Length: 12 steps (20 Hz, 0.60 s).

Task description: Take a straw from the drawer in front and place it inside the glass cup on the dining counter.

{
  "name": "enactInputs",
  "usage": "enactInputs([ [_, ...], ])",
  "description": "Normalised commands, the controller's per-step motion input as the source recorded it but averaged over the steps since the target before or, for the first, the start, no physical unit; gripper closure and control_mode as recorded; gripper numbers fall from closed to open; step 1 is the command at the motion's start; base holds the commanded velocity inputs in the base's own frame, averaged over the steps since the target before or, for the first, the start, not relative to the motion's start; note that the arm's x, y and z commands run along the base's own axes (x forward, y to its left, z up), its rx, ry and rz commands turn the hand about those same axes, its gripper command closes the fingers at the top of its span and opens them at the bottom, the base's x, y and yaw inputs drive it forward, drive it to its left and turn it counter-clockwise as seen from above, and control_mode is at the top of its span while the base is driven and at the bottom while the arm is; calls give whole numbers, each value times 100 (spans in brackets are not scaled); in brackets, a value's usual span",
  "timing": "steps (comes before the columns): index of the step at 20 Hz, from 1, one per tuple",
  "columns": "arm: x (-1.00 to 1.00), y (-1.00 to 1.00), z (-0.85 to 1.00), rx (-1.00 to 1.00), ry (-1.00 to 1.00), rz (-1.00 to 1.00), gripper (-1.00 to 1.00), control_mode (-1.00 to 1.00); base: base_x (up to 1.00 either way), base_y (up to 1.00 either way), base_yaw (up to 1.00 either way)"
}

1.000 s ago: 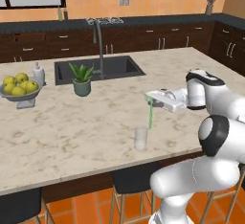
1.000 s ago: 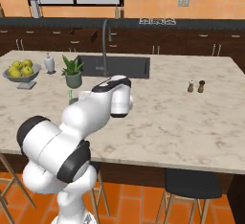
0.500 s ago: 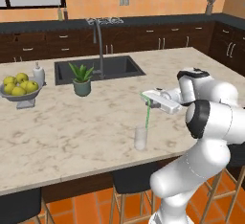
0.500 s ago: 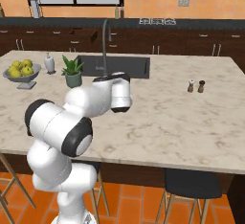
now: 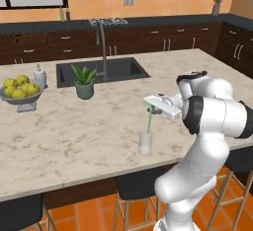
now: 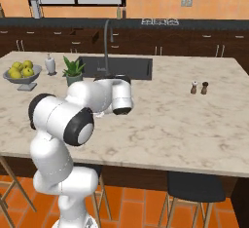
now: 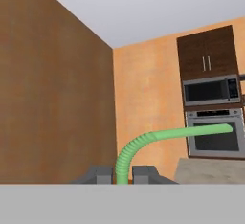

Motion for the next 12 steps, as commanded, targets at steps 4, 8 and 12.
enactInputs([
  [4, 27, 4, -24, 0, 0, 0, 100, -100, 0, 0, 0],
  [8, 30, 0, -32, 0, 0, 0, 100, -100, 0, 0, 0],
  [12, 30, 0, -31, 0, 0, 0, 100, -100, 0, 0, 0],
])
